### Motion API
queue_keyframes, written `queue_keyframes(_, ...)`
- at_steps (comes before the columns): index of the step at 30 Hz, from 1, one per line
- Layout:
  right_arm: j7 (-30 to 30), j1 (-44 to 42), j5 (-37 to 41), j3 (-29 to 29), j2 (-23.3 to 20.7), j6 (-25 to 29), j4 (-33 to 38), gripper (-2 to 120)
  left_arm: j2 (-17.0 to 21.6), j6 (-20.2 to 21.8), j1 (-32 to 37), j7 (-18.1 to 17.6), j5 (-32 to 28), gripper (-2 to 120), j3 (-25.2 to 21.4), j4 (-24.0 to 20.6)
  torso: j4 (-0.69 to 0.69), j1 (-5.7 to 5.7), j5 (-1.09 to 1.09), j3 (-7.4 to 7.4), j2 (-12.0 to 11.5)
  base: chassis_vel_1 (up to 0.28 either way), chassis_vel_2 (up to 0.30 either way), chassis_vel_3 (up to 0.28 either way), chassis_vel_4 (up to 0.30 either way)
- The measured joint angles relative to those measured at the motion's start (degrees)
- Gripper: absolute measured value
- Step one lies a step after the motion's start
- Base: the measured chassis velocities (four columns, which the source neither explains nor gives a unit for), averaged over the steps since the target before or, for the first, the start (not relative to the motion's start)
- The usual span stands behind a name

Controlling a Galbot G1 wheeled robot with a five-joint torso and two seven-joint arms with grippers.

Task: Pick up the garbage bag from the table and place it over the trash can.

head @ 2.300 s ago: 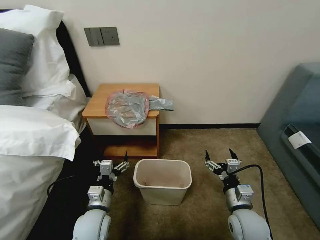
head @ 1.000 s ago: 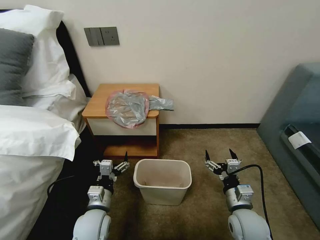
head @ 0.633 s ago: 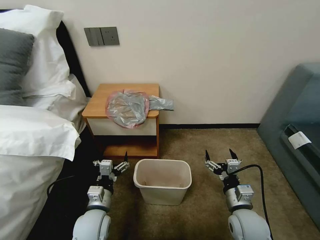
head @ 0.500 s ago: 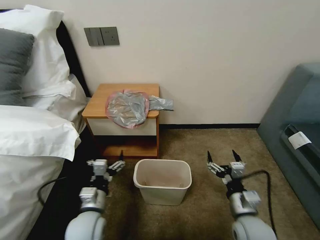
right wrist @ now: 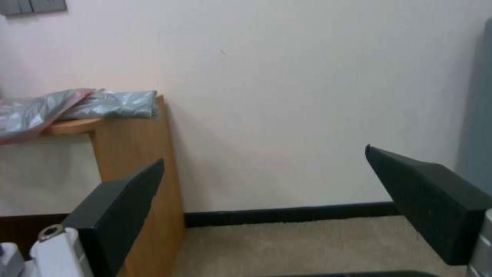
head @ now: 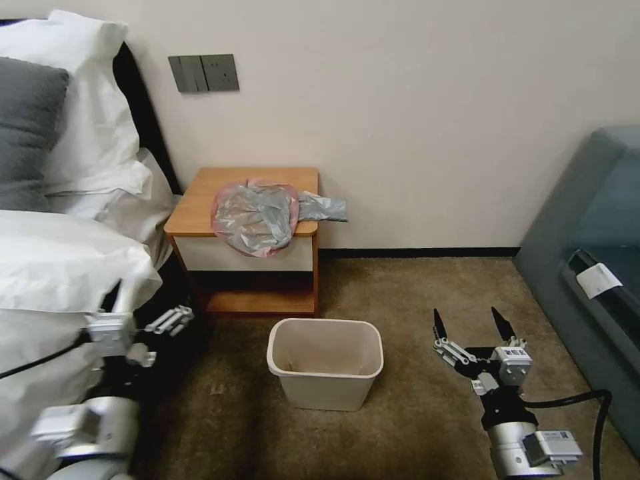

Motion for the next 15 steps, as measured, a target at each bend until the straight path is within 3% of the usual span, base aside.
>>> queue_keyframes(4, 0.0, 0.9, 3.0, 0.1, -0.8, -1.3, -0.5, 100, 1.7, 1.0, -0.2, 0.2, -1.7, 100, 0.2, 1.7, 0.00, 0.00, 0.00, 0.01, 0.0, 0.000, 0.000, 0.000, 0.000)
queue_keyframes(10, 1.8, 3.5, 15.2, -0.3, -4.6, -8.3, -0.1, 100, 2.5, 1.2, -0.2, -0.4, -2.3, 100, 0.6, 3.2, 0.00, 0.00, 0.00, 0.00, 0.0, 0.000, 0.000, 0.000, 0.000)
queue_keyframes(15, 3.9, 8.4, 24.0, -0.6, -8.2, -13.5, -2.7, 100, 2.5, -1.0, 0.1, -1.4, 0.0, 100, 0.9, 4.0, 0.00, 0.00, 0.00, 0.01, 0.0, 0.000, 0.000, 0.000, 0.000)
